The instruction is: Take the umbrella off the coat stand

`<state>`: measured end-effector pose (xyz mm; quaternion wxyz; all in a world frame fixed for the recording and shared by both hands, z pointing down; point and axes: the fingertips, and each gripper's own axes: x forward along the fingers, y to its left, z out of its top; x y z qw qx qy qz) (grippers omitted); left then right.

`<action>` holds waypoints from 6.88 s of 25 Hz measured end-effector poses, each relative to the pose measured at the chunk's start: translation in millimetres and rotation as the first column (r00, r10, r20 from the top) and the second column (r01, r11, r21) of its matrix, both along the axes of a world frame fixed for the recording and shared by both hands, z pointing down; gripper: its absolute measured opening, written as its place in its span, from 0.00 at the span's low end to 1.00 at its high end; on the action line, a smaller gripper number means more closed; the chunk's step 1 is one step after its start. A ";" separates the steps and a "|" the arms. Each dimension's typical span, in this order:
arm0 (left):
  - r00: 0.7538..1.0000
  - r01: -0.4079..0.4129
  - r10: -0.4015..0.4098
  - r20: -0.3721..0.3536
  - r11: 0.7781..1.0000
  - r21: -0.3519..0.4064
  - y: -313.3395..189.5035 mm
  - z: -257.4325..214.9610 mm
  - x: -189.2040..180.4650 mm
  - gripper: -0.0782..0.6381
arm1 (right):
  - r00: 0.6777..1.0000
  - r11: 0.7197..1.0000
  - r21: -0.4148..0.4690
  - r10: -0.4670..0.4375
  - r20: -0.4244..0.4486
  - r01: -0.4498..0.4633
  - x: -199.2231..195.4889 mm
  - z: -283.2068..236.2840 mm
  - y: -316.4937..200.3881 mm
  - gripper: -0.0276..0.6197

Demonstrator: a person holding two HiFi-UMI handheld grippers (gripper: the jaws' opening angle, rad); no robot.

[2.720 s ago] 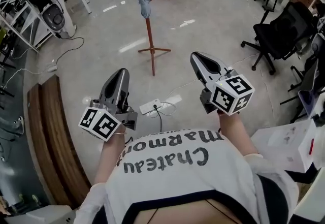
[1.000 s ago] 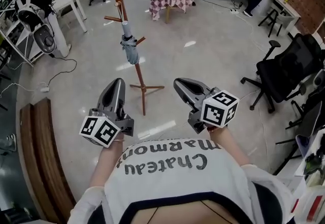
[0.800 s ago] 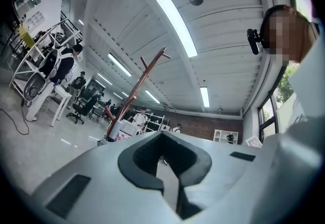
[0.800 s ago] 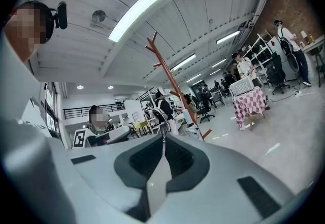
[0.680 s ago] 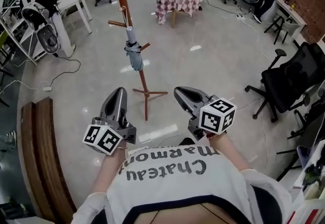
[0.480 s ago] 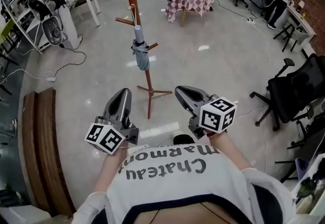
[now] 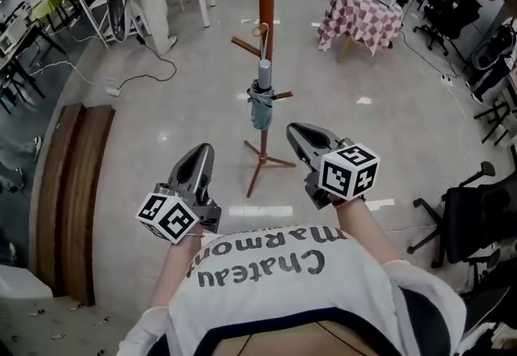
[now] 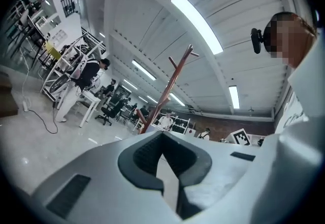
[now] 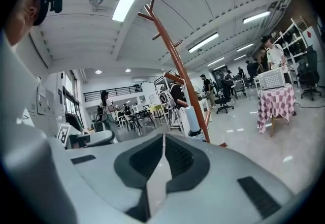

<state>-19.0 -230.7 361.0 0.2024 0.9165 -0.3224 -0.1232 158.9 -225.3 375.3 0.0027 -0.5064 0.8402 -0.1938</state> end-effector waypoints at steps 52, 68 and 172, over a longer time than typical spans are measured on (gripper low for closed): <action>0.835 0.550 -0.547 0.062 0.834 -0.046 -13.7 27.6 -78.7 0.14 | 0.968 0.972 0.048 -0.224 -0.117 0.231 -12.8 32.8 -196.9 0.33; 0.818 0.572 -0.570 0.075 0.820 -0.009 -9.2 11.3 -86.6 0.14 | 0.964 0.963 0.064 -0.259 -0.062 0.263 -14.5 20.3 -187.3 0.31; 0.917 0.394 -0.394 -0.068 0.919 -0.011 38.5 -7.2 -163.3 0.14 | 0.989 0.984 0.175 -0.014 -0.146 0.040 -56.0 -65.5 -62.6 0.29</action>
